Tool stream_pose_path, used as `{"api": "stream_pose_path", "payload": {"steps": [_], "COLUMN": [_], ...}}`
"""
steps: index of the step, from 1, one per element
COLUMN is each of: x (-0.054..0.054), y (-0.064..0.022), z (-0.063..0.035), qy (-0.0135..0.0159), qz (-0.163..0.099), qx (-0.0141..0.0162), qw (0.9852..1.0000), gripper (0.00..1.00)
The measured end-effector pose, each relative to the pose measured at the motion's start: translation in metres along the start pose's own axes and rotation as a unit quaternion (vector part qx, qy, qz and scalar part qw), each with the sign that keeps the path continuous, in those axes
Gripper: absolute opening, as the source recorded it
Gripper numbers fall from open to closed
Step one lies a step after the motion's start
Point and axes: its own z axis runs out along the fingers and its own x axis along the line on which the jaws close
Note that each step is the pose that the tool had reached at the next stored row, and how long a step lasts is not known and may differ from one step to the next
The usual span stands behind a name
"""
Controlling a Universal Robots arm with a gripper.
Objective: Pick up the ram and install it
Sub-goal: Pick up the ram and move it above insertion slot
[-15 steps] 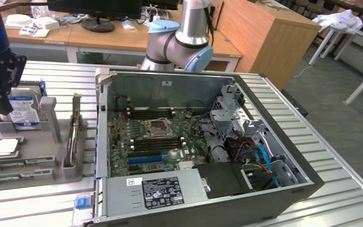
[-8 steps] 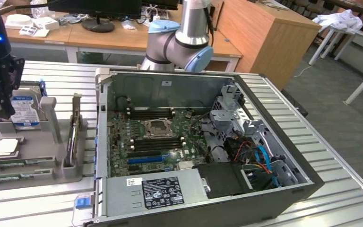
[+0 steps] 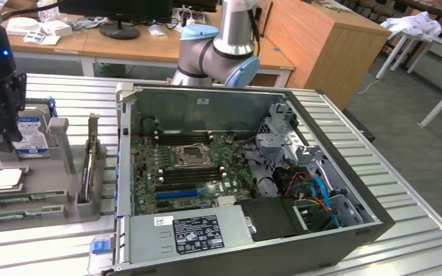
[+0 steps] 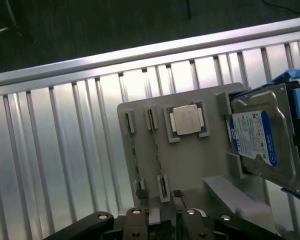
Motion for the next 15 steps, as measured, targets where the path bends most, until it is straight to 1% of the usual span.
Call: {"api": "stream_pose_path", "payload": {"steps": [1,2,5,8,11,13,15], "x": [0.000,0.000,0.000,0.000,0.000,0.000,0.000], "y": [0.0000,-0.0001,-0.0001,-0.0002,-0.0003,-0.0003,-0.0004], "z": [0.0013,0.0025,0.0061,0.0097,0.0132,0.0156,0.0182], "qy": [0.0003,0.0004,0.0010,0.0015,0.0020,0.0024,0.0027], "qz": [-0.010,-0.019,-0.046,-0.073,-0.100,-0.118,-0.137], "qx": [0.0002,0.0004,0.0009,0.0016,0.0022,0.0026,0.0030], "qw": [1.0000,0.9998,0.9990,0.9973,0.9950,0.9930,0.9906], "gripper": [0.30,0.36,0.36,0.36,0.36,0.36,0.36]}}
